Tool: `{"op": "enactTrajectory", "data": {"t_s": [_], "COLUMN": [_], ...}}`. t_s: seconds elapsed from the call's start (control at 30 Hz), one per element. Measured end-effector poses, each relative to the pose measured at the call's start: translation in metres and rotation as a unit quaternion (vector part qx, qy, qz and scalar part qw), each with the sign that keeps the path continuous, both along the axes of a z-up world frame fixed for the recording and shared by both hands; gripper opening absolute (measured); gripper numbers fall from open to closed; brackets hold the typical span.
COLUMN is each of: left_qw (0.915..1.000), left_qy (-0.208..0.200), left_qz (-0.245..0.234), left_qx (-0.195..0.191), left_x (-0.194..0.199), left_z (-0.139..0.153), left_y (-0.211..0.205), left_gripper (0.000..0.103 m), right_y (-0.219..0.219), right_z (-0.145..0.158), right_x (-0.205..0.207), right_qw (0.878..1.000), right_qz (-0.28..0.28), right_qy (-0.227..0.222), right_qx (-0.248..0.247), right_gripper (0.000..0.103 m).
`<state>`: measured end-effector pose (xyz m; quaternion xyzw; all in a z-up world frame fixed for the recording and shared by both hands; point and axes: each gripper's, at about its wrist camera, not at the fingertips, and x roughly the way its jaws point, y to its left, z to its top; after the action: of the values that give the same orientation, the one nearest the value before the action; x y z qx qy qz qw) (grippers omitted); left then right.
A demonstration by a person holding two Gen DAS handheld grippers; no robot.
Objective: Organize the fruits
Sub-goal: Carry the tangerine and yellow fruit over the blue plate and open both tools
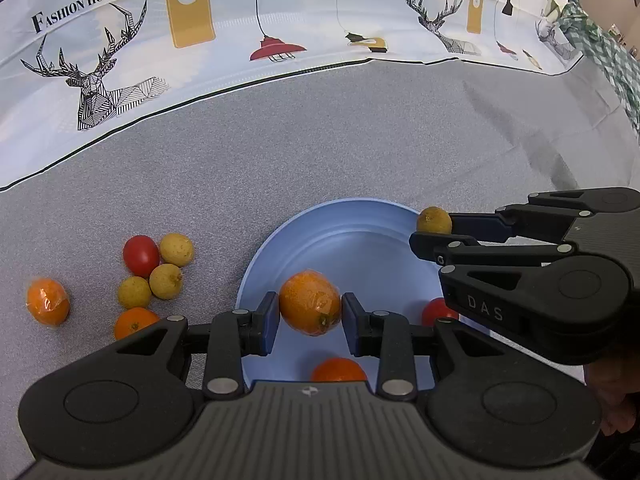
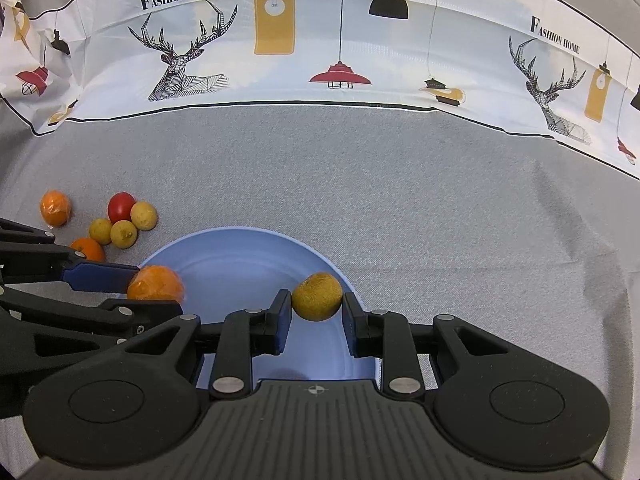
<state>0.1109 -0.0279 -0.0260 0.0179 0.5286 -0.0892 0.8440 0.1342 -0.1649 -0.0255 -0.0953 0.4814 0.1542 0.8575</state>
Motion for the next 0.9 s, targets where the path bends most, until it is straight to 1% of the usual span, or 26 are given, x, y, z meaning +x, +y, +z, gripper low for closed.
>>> {"op": "enactTrajectory", "data": {"t_s": [0.2,0.27,0.3,0.37,0.4,0.43,0.9], "left_qw": [1.0000,0.9999,0.9999,0.9998,0.9998,0.9998,0.9998], "left_qy": [0.001,0.004,0.005,0.002,0.000,-0.001,-0.002], "left_qz": [-0.001,0.002,0.004,0.005,0.005,0.006,0.010], "left_qx": [-0.001,-0.009,-0.013,-0.018,-0.020,-0.021,-0.020], "left_x": [0.0001,0.0007,0.0007,0.0008,0.0007,0.0007,0.0016], "left_z": [-0.0012,-0.0013,-0.0013,0.0001,0.0009,0.0018,0.0049], "left_y": [-0.0002,0.0015,0.0025,0.0040,0.0045,0.0047,0.0079], "left_gripper": [0.037,0.038,0.040,0.044,0.045,0.046,0.045], "right_y": [0.0003,0.0010,0.0014,0.0024,0.0029,0.0028,0.0023], "right_z": [-0.0002,-0.0012,-0.0019,-0.0029,-0.0030,-0.0026,-0.0041], "right_x": [-0.0002,-0.0004,-0.0005,-0.0009,-0.0008,-0.0010,-0.0005], "right_qw": [1.000,1.000,1.000,1.000,1.000,1.000,1.000], "right_qz": [0.000,0.001,0.001,0.000,-0.001,-0.002,-0.009], "right_qy": [0.002,0.004,0.005,0.004,0.003,0.001,-0.002], "right_qx": [0.001,0.000,-0.001,-0.008,-0.009,-0.009,-0.012], "right_gripper": [0.028,0.029,0.029,0.033,0.039,0.041,0.041]}}
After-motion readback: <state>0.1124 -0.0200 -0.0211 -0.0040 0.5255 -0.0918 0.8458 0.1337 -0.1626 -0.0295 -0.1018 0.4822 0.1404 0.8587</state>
